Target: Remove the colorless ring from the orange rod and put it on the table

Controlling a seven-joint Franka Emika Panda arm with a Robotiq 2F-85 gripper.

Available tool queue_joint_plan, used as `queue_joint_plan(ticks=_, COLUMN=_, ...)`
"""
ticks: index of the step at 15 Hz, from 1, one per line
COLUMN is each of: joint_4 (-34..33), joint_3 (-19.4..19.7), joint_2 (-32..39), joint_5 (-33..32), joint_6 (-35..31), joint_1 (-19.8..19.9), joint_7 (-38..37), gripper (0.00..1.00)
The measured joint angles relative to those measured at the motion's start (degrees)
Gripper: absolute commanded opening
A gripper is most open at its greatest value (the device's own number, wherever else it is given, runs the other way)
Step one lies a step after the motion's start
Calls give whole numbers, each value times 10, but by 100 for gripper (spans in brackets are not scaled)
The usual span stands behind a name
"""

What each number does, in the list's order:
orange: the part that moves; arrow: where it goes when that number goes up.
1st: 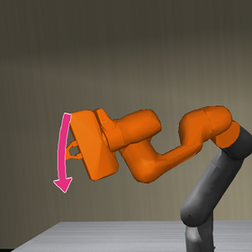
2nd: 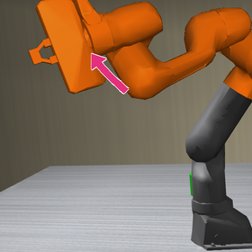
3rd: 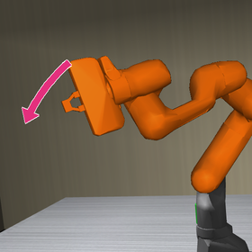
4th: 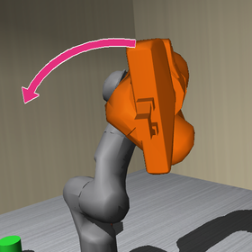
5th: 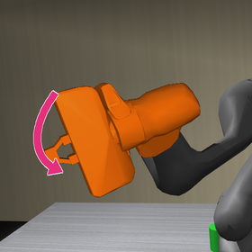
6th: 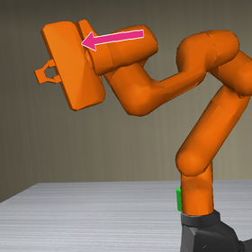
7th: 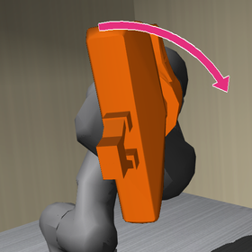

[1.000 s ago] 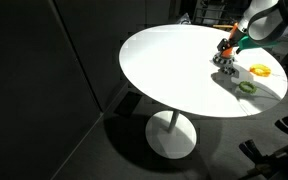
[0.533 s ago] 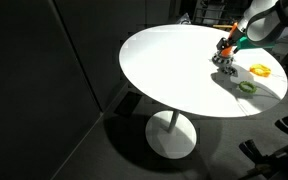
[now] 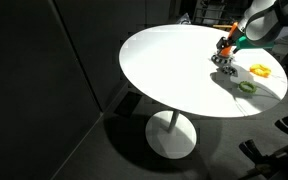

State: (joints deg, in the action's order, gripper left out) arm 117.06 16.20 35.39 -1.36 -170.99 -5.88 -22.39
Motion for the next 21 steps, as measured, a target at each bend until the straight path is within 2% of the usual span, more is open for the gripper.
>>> queue_joint_plan(ticks=4, joint_4=0, joint_3=13, joint_2=0, joint_5=0, joint_6=0, joint_1=-12, joint_7=-1, gripper=65)
queue_joint_plan(ticks=12, joint_4=0, joint_3=74, joint_2=-18, joint_5=0, joint_6=5, joint_1=-75, joint_7=-11, gripper=65)
queue_joint_plan(ticks=13, joint_4=0, joint_3=76, joint_2=-20, joint_5=0, joint_6=6, joint_1=-78, joint_7=-11, gripper=97)
queue_joint_plan(ticks=21, joint_4=14, joint_3=61, joint_2=-23, joint_5=7, joint_6=0, joint_1=-71, joint_7=-11, gripper=100)
